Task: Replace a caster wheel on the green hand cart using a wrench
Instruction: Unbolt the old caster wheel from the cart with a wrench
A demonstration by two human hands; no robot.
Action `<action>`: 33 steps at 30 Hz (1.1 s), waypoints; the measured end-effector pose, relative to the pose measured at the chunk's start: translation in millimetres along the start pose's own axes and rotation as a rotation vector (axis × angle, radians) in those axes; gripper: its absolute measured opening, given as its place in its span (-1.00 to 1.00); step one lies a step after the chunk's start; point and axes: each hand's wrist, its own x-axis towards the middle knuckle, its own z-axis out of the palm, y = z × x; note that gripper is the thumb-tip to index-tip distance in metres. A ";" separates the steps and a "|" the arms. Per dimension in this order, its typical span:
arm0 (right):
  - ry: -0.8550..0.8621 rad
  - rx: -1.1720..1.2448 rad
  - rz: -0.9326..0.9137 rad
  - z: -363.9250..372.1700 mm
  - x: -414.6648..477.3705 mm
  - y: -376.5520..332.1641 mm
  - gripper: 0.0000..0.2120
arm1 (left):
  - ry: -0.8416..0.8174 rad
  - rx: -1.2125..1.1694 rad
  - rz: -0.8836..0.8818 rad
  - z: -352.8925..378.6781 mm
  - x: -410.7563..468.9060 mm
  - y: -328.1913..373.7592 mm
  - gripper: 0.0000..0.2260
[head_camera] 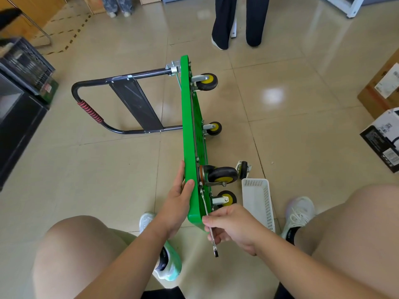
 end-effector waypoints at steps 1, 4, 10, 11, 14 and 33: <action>0.010 0.008 -0.004 0.5 -0.4 -0.3 -0.82 | 0.004 0.001 -0.001 0.0 0.3 -0.3 -0.47; 0.038 0.015 -0.022 2.3 0.2 -2.1 -0.83 | 0.010 0.012 0.000 -0.4 0.9 -1.0 -0.47; 0.066 -0.020 -0.019 6.2 3.5 -5.6 -0.85 | 0.006 0.007 -0.001 -0.9 0.3 -1.4 -0.47; 0.063 -0.025 -0.015 6.3 3.5 -6.3 -0.85 | 0.003 0.003 0.000 -1.1 0.1 -1.4 -0.47; 0.061 -0.016 -0.014 6.6 3.2 -8.6 -0.83 | -0.003 -0.002 -0.002 -1.0 -0.2 -1.1 -0.47; 0.045 -0.081 0.021 -4.0 21.6 -0.5 -0.93 | 0.002 -0.037 -0.010 1.2 -1.7 2.2 -0.48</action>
